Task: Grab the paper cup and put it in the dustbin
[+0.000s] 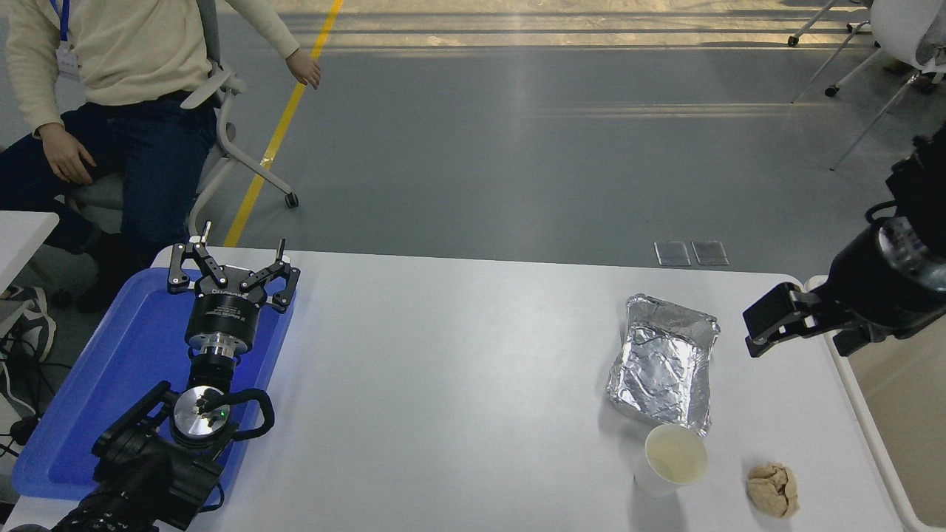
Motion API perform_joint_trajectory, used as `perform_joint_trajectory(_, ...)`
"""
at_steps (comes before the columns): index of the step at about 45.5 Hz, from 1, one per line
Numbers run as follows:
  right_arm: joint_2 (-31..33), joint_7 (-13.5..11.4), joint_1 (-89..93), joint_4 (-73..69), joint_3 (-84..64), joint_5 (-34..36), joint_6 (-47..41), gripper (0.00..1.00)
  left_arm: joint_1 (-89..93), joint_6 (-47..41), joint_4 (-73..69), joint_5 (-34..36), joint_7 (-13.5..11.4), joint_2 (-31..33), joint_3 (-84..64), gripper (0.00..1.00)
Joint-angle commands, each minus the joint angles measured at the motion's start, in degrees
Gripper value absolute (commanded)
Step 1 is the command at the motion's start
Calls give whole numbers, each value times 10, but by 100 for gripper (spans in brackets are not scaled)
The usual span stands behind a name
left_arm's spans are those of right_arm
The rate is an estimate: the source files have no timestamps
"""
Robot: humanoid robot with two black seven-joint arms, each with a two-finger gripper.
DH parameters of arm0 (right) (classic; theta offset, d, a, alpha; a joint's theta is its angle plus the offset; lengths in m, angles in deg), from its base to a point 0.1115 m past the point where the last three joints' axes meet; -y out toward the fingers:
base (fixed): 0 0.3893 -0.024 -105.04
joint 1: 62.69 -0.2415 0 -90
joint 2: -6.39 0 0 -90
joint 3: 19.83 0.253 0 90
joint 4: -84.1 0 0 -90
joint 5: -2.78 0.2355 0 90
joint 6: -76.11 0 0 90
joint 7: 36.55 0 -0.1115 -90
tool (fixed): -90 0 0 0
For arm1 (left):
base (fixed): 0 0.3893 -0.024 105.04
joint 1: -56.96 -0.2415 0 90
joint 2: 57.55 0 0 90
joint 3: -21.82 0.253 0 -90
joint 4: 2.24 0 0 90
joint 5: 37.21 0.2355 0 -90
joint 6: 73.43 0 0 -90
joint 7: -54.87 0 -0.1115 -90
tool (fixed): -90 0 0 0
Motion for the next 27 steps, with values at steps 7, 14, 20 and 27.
perform_joint_trajectory(7, 27, 0, 123, 12, 51, -30, 58, 100, 0, 0, 0, 0, 0, 0, 0, 100)
perform_joint_trajectory(14, 28, 0, 195, 40, 88, -48, 87, 100, 0, 0, 0, -1, 0, 1, 0, 100)
perform_joint_trajectory(20, 28, 0, 233, 57, 111, -56, 98, 99, 0, 0, 0, 0, 0, 1, 0, 100)
perform_joint_trajectory(27, 25, 0, 271, 69, 132, -63, 109, 99, 1, 0, 0, 0, 0, 1, 1, 100)
